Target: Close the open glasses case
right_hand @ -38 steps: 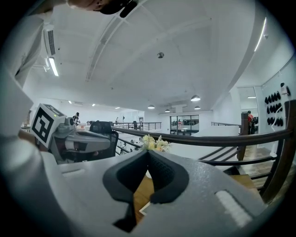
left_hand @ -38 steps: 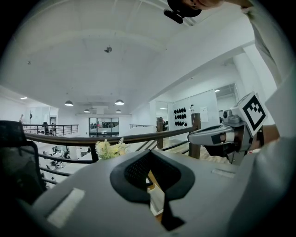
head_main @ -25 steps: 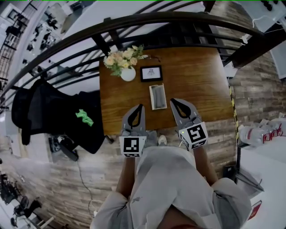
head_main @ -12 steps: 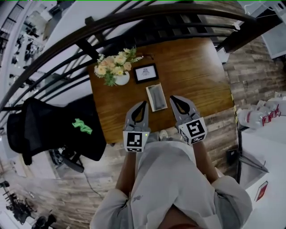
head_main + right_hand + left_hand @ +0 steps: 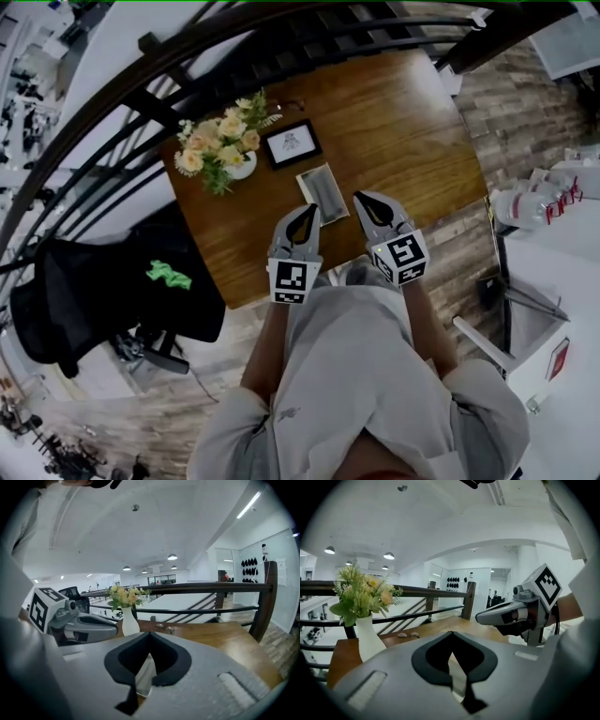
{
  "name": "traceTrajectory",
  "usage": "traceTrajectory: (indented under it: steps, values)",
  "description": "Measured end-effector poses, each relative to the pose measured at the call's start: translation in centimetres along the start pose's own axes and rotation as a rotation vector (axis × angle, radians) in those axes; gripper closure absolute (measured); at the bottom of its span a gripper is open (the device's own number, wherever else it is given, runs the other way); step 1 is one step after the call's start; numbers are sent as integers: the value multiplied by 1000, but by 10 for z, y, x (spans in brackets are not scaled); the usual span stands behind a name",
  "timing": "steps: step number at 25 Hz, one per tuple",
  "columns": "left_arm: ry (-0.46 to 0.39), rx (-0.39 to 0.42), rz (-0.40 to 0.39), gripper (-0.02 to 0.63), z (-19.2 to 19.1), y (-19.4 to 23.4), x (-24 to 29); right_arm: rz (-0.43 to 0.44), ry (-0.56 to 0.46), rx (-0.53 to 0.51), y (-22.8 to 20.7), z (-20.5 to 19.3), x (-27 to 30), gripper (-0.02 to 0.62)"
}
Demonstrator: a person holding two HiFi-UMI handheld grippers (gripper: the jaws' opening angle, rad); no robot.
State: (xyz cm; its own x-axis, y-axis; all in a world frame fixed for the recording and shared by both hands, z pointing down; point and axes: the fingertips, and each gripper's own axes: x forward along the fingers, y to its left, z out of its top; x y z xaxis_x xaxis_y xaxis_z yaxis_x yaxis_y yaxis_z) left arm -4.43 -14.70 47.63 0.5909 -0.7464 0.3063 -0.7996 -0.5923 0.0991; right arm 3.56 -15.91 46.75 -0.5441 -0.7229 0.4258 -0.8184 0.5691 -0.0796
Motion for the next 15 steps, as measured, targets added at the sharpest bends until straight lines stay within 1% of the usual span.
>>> traceTrajectory:
  steps: [7, 11, 15]
  values:
    - [63, -25, -50, 589, -32, 1, 21, -36, 73, 30, -4, -32, 15, 592]
    - [100, -22, -72, 589, -49, -3, 30, -37, 109, 41, -6, -49, 20, 592]
    - [138, -26, -72, 589, -66, -3, 40, -28, 145, 51, -11, -67, 28, 592]
